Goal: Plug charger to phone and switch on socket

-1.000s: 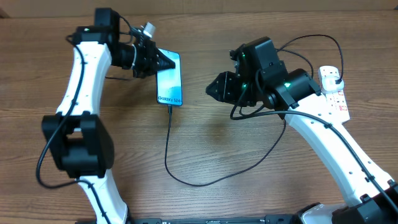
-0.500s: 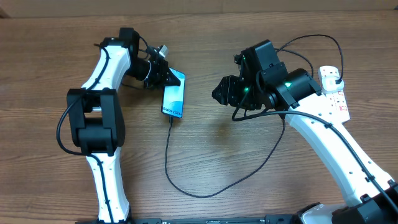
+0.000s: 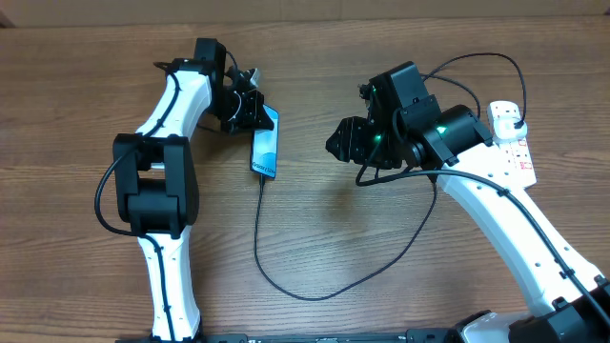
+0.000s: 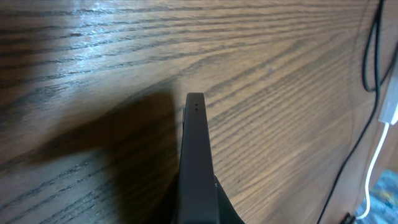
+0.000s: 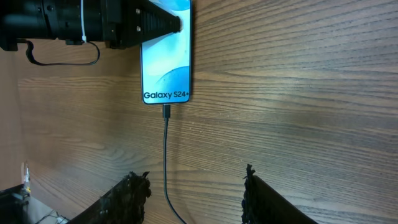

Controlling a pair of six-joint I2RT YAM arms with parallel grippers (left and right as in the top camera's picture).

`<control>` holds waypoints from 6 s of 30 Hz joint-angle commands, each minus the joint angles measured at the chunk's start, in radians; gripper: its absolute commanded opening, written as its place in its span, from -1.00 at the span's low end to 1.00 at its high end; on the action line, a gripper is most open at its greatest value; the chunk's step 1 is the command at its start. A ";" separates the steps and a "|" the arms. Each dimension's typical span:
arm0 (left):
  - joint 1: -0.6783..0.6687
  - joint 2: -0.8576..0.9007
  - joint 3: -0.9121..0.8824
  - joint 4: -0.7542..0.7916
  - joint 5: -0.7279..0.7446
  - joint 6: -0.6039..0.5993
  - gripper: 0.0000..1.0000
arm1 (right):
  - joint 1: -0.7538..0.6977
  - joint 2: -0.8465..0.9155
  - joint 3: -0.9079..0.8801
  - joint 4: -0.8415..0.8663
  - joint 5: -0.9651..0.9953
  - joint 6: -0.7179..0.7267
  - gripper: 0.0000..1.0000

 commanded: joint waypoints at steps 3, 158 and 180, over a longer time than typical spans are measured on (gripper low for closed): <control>-0.006 0.005 -0.023 0.003 -0.039 -0.104 -0.91 | 0.001 0.002 0.012 0.002 0.011 -0.005 0.04; 0.026 -0.583 0.241 -0.220 -0.420 -0.048 0.99 | -1.117 0.529 -0.271 0.668 -0.430 0.040 -0.93; 0.026 -0.583 0.241 -0.221 -0.420 -0.048 0.99 | -1.207 0.476 -0.204 0.579 -0.388 0.040 -0.93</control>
